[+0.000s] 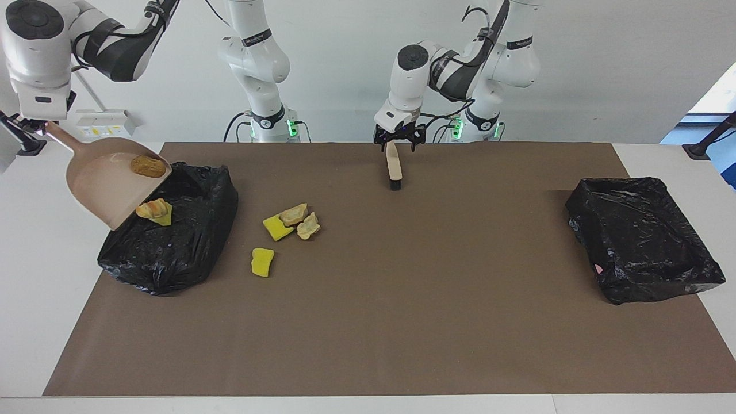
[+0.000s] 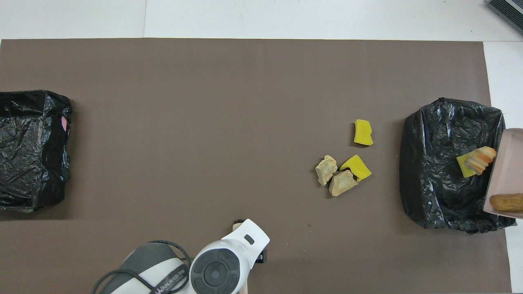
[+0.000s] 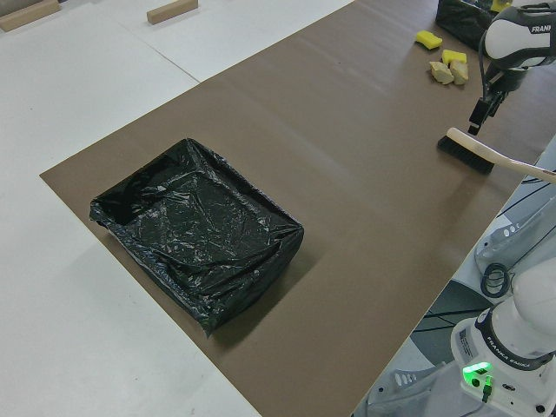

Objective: Sweep and dump trash in bin
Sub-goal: 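Tip the dustpan into the bin with the right gripper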

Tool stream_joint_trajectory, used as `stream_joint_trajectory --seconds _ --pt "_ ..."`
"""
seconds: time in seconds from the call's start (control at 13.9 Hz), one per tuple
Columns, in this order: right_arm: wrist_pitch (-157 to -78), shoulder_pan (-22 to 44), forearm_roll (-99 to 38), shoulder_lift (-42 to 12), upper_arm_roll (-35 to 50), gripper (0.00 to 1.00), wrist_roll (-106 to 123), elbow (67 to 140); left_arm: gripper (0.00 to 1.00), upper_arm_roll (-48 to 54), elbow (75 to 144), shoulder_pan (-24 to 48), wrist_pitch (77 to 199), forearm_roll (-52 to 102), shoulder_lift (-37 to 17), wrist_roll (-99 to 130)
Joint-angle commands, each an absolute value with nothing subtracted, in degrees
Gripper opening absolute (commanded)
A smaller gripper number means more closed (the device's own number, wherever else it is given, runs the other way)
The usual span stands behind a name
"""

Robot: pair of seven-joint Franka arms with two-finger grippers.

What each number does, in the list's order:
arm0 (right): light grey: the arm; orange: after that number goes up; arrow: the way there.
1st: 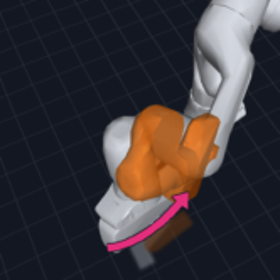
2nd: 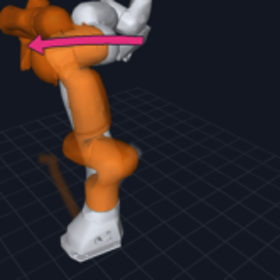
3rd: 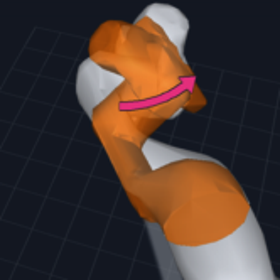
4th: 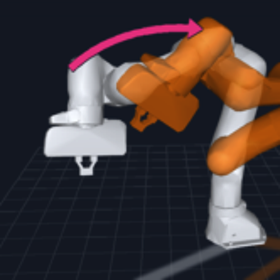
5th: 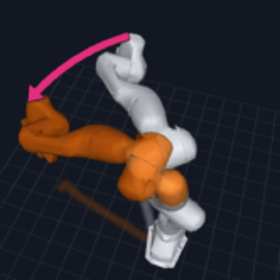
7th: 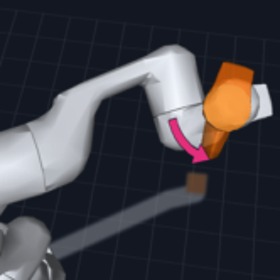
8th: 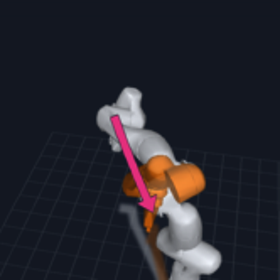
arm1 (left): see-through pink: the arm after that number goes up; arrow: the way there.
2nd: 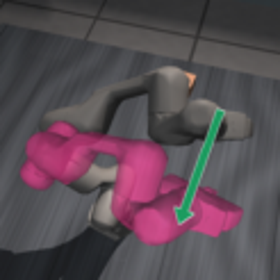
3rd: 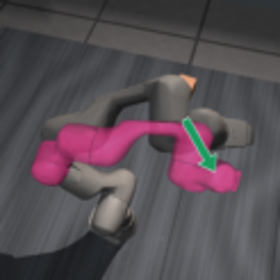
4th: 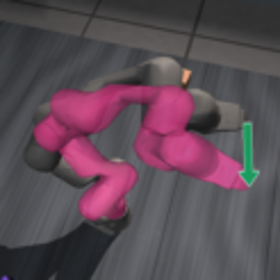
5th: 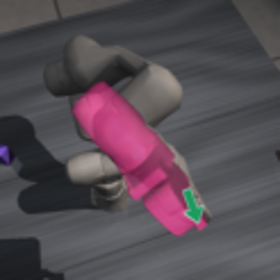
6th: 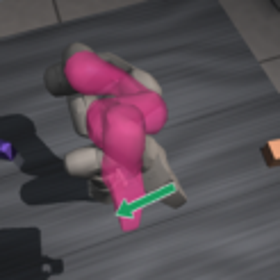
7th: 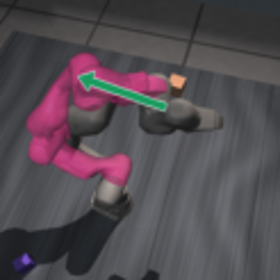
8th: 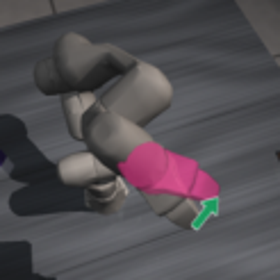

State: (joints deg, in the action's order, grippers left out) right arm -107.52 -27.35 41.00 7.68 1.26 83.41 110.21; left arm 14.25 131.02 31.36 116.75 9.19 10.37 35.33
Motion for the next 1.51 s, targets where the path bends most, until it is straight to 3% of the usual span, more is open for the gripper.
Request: stream_joint_trajectory --seconds 0.0,0.36,0.72,1.08,1.43 --pt "-109.5 -27.5 43.3 9.1 1.5 0.00 84.4 111.9 1.00 14.8 119.3 22.7 106.0 6.9 9.2 26.4" --pt "-108.4 -22.5 48.1 8.3 2.1 0.00 77.5 111.4 1.00 14.6 100.8 10.9 92.7 2.5 6.8 14.3" --pt "-106.6 -21.0 51.7 7.0 2.1 0.00 69.3 110.8 1.00 14.6 88.5 1.4 82.4 2.2 5.5 2.9" --pt "-103.8 -21.9 49.8 6.7 1.8 0.00 75.9 105.0 1.00 14.5 86.6 0.1 81.2 0.1 4.2 2.0" --pt "-95.5 -21.5 29.8 7.6 2.0 0.00 74.3 98.4 1.00 13.2 84.8 -2.9 81.3 0.2 2.7 -2.4"
